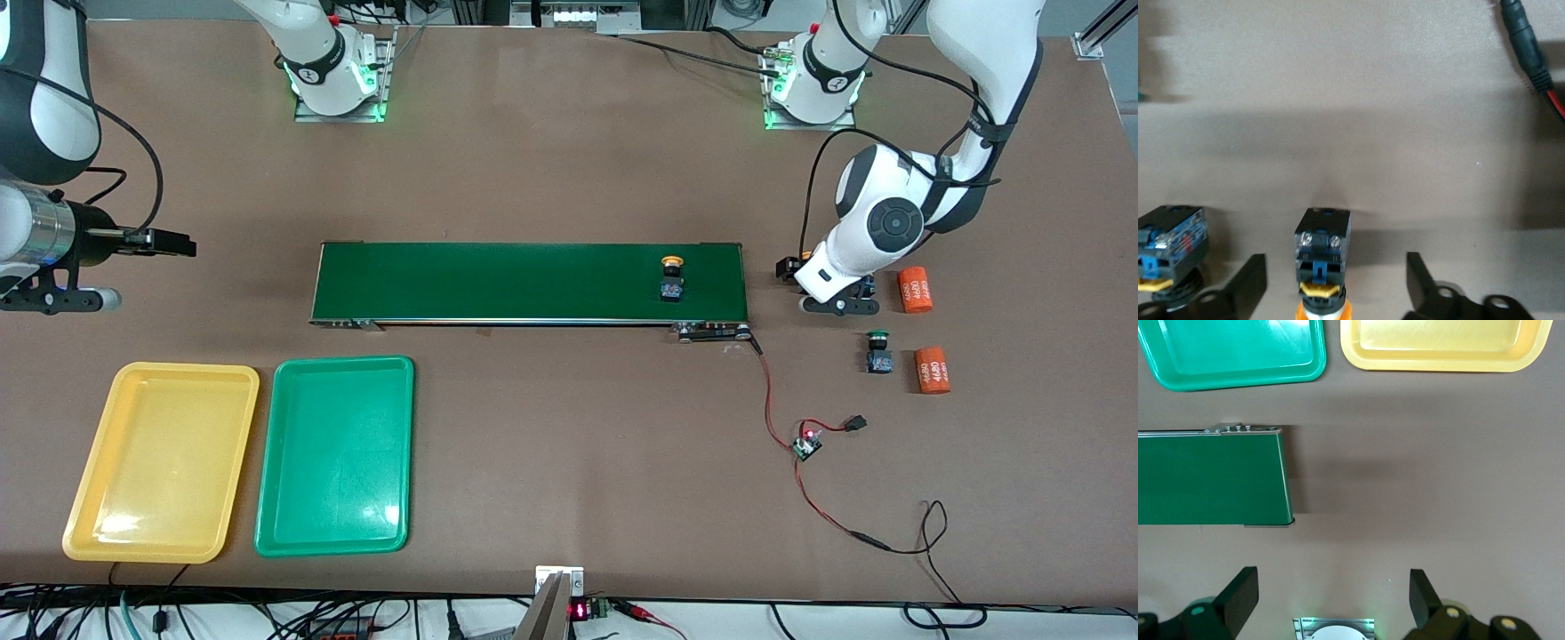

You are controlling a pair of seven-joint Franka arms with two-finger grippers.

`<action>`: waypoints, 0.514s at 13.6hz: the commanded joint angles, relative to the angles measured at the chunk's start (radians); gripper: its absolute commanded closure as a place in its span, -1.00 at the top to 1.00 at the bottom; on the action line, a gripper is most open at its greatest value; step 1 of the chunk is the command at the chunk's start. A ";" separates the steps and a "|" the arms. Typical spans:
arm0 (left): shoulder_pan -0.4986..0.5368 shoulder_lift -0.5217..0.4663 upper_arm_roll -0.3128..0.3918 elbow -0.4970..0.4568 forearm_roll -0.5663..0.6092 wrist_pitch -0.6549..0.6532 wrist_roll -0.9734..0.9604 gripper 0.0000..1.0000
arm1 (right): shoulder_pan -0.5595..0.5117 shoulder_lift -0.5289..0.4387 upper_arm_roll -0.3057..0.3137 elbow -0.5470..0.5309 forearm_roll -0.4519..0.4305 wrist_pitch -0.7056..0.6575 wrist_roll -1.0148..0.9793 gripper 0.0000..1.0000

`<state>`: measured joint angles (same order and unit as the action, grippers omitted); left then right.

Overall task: Sort buttons by color to trays
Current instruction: 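Return the left gripper and grasp another yellow-ringed button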

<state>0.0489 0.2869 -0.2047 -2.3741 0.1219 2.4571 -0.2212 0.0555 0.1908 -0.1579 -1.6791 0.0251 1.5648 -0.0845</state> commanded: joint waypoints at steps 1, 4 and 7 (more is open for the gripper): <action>0.000 0.031 0.013 -0.002 0.021 0.052 0.028 0.42 | 0.001 -0.002 0.001 0.003 0.009 -0.009 0.005 1.00; 0.002 0.017 0.014 0.001 0.022 0.042 0.032 -0.46 | 0.006 -0.008 0.003 -0.007 0.010 -0.011 0.006 1.00; -0.001 -0.021 0.013 0.054 0.021 -0.033 0.048 -0.68 | 0.007 -0.034 0.004 -0.058 0.004 0.007 0.005 1.00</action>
<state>0.0497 0.3049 -0.1953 -2.3586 0.1223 2.4914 -0.1913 0.0590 0.1904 -0.1567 -1.6825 0.0253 1.5617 -0.0844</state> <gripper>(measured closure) 0.665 0.000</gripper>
